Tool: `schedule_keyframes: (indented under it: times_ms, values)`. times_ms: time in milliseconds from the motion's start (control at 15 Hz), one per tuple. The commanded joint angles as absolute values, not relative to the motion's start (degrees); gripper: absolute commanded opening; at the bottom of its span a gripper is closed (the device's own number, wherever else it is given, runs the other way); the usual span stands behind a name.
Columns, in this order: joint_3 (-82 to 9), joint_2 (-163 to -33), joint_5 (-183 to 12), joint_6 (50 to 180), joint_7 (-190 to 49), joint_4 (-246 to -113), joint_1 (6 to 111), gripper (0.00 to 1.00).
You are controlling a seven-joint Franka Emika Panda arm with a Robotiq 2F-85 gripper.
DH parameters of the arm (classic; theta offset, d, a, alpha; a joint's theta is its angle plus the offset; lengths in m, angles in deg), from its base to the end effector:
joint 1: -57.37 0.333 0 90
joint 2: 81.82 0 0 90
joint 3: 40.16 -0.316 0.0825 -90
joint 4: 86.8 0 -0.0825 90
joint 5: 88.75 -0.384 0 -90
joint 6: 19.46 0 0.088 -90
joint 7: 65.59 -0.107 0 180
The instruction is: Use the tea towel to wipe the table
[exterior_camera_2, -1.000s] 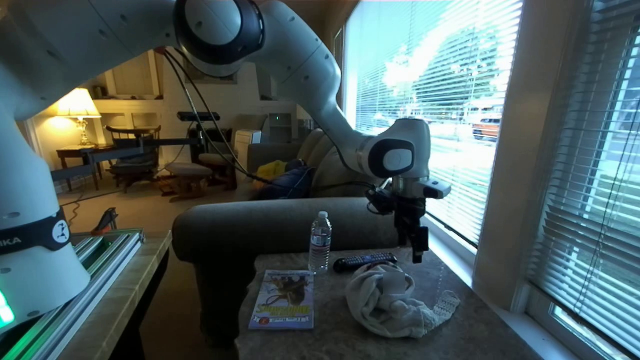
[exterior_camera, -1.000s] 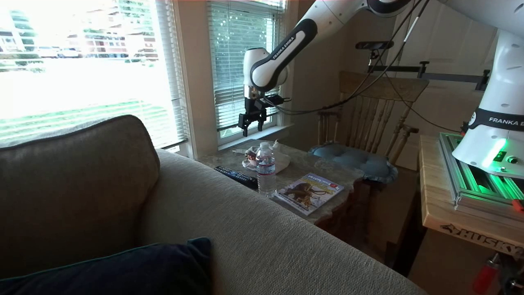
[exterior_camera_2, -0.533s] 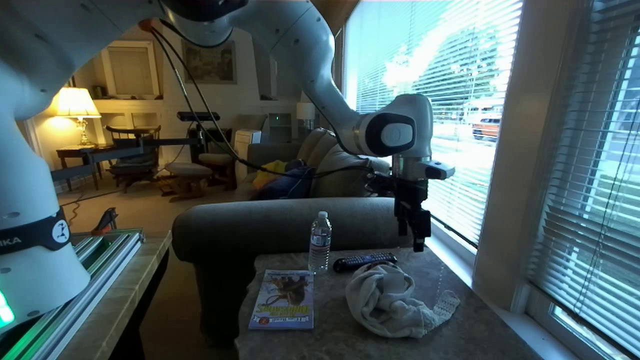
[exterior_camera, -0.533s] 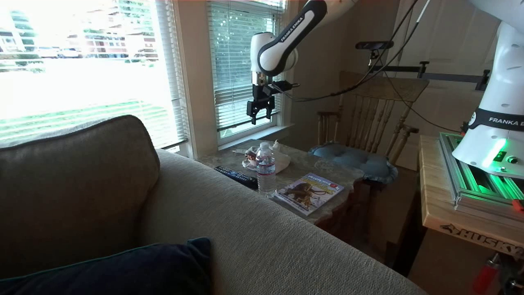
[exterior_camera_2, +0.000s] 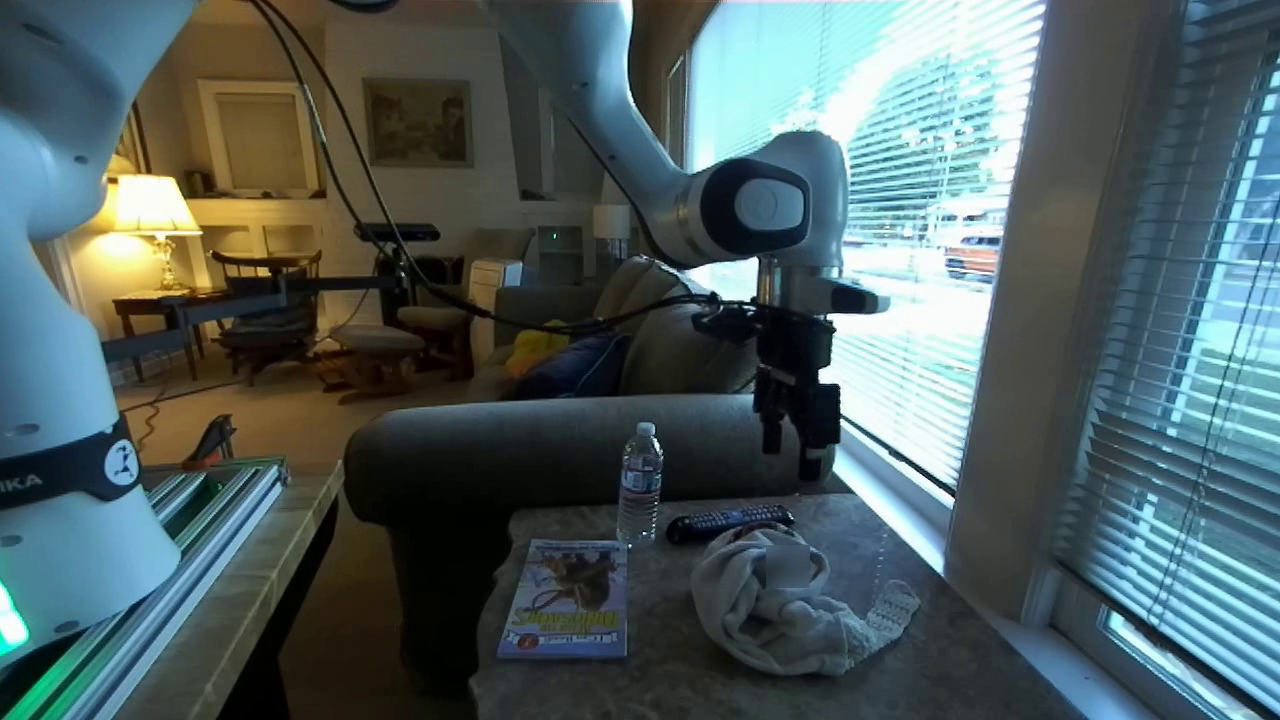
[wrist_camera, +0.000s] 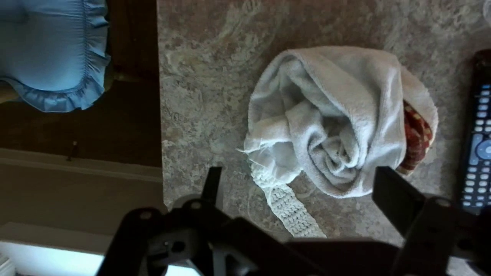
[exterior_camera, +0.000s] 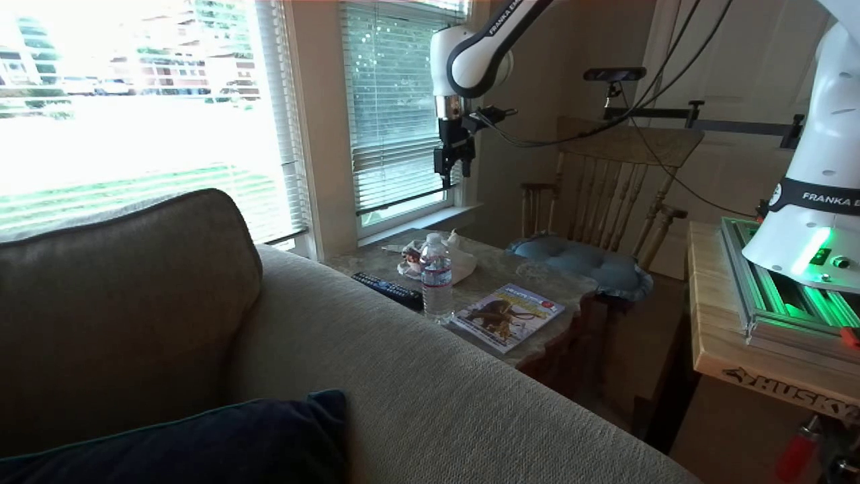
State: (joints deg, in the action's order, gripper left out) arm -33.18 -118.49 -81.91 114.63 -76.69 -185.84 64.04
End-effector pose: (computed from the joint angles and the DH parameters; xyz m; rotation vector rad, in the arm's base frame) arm 0.6676 0.0018 0.2134 2.9791 -0.1368 -0.0163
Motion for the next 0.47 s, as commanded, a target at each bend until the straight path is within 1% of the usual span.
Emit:
schedule_keyframes:
  times_ms: [0,267,333,400]
  values:
    - [-33.75,-111.04,-79.43,114.05,-74.30,-194.52,63.22,1.00]
    - [-33.84,-107.35,-79.48,114.47,-75.98,-199.29,62.75,1.00]
    - [-34.17,-110.90,-79.90,114.14,-75.63,-194.82,62.35,1.00]
    - [-34.19,-110.09,-79.90,114.14,-75.63,-195.89,62.25,1.00]
